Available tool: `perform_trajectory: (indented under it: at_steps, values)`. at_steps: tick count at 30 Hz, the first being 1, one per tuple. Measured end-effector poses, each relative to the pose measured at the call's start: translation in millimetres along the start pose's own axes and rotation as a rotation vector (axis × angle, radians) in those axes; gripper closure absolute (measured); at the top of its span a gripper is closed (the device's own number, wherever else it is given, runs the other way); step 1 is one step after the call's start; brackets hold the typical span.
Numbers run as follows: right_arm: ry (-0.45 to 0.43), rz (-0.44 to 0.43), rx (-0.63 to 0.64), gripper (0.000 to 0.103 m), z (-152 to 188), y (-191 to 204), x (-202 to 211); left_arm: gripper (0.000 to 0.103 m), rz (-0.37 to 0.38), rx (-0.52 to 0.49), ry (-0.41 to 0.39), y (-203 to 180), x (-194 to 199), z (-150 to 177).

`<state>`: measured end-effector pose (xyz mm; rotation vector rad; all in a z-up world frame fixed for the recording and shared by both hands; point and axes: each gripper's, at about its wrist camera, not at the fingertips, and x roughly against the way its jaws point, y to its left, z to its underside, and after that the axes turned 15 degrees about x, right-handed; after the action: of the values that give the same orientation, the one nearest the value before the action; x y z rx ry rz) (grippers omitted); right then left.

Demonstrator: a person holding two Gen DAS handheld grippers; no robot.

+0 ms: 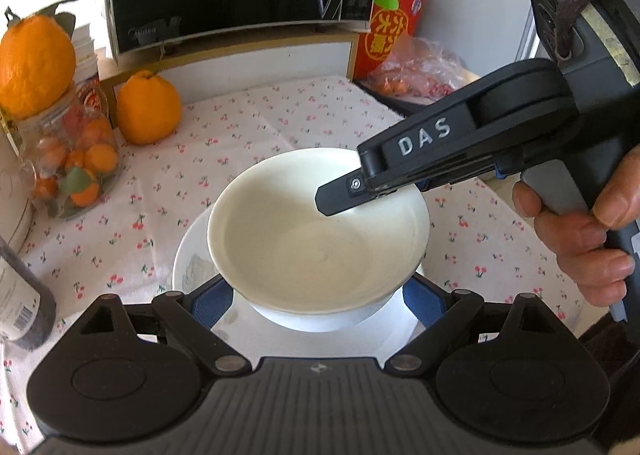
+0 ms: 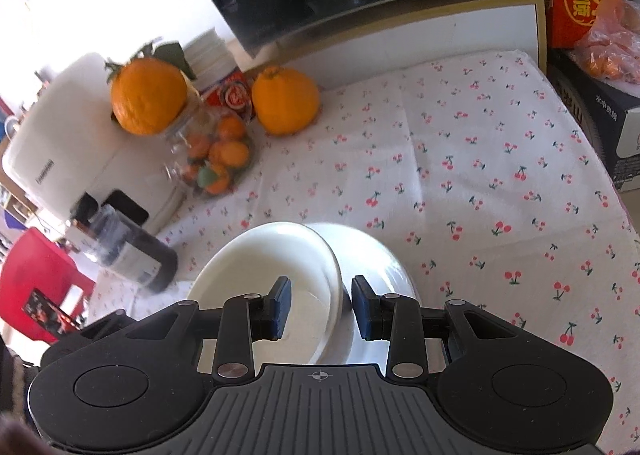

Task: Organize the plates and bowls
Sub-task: 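Lift the stacked bowls and carry them over the white plate stack, then lower the bowls onto the plate stack and open both grippers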

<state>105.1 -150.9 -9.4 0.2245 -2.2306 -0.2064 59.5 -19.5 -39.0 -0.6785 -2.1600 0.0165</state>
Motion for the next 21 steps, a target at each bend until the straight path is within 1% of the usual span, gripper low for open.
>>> perform_trajectory:
  at_steps: [4, 8, 13, 21]
  values:
    - [0.030, 0.015, 0.015, 0.070, 4.7, 2.4, -9.4, 0.012, -0.011, -0.007, 0.010, -0.2, -1.4, 2.4]
    - [0.043, 0.025, 0.023, 0.070, 8.7, 4.8, -16.4, 0.012, -0.014, -0.012, 0.024, 2.3, -4.2, 4.0]
    - [0.034, 0.041, 0.056, 0.070, 9.6, 8.9, -17.8, 0.012, -0.028, -0.032, 0.022, 1.1, -5.1, 5.7]
    - [0.039, 0.032, 0.048, 0.069, 11.2, 9.0, -17.5, 0.012, -0.032, -0.043, 0.037, 1.2, -5.5, 7.4]
